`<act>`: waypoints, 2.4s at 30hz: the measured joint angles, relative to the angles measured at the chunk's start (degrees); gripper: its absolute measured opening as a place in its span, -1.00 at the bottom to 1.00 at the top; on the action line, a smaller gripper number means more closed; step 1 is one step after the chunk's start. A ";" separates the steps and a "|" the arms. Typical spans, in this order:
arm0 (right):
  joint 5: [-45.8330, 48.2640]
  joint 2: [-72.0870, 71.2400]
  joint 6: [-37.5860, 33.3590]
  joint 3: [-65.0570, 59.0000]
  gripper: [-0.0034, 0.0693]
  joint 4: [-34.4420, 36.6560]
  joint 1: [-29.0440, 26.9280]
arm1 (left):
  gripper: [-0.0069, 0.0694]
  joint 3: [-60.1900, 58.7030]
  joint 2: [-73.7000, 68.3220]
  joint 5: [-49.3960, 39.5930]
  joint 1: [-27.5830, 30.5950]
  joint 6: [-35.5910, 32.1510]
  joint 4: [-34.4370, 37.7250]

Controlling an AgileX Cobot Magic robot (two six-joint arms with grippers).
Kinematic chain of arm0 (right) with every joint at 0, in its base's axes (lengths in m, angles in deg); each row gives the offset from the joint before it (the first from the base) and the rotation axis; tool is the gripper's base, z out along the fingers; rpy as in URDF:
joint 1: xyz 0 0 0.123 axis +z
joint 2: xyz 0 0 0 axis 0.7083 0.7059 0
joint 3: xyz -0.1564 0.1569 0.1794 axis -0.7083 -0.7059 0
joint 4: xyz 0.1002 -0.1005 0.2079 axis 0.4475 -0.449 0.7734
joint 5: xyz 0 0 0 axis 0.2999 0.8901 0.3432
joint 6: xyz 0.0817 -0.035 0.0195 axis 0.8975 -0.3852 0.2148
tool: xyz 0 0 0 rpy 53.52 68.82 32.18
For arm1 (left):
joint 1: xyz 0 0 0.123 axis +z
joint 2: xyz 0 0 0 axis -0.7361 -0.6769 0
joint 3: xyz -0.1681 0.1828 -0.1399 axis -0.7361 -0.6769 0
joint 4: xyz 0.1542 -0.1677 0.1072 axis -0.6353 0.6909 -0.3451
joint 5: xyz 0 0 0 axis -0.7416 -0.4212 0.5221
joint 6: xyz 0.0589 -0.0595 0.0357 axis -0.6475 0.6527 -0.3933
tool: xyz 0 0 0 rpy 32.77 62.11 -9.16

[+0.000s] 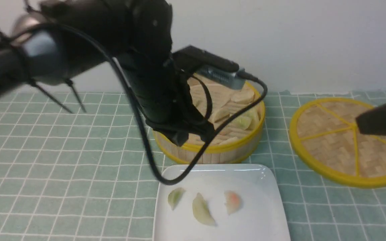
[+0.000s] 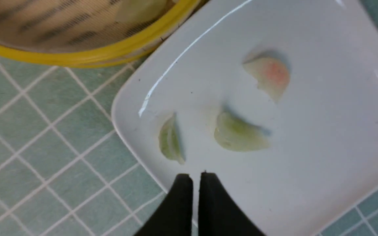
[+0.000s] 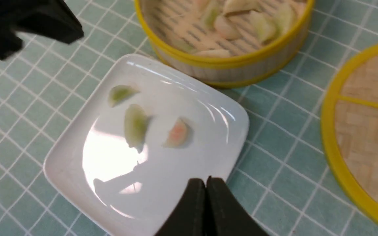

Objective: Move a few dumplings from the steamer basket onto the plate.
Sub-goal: Use the left arm to put the dumpling into the plate, then use the right arm to grab a dumpling from inside the steamer, then use the right arm to put the dumpling into the plate

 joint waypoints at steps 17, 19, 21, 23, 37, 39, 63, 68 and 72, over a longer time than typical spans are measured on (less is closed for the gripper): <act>-11.19 44.86 -4.03 27.02 -0.74 -7.51 13.63 | -0.83 -23.07 34.96 1.53 0.00 9.32 -4.88; -11.74 50.16 -4.29 30.61 -0.62 -7.37 13.63 | -0.83 -24.31 36.68 1.08 0.00 10.42 -6.00; -12.49 54.53 -4.40 33.66 -0.46 -7.30 13.63 | -0.83 -24.76 37.74 0.07 0.00 11.49 -7.43; -12.68 57.60 -4.54 36.00 -0.32 -7.30 13.63 | -0.83 -24.88 38.25 -1.21 0.00 11.98 -8.98; -15.19 67.95 -2.53 42.70 -0.18 -8.41 13.63 | -0.83 -24.88 38.81 -2.18 0.00 14.83 -14.70; -14.19 67.32 -1.40 42.75 -0.36 -8.62 13.67 | -0.83 -24.88 38.81 -2.18 0.00 14.83 -14.85; 2.16 30.38 4.91 15.30 -0.34 -7.51 15.49 | -0.83 -24.88 38.81 -2.18 0.00 14.88 -15.58; -9.58 32.00 5.17 1.87 -0.34 -7.05 17.52 | -0.83 -24.88 38.81 -2.18 0.00 14.88 -15.58; -17.35 36.78 5.59 -2.21 -0.34 -7.00 17.76 | -0.83 -24.88 38.81 -2.18 0.00 14.88 -15.58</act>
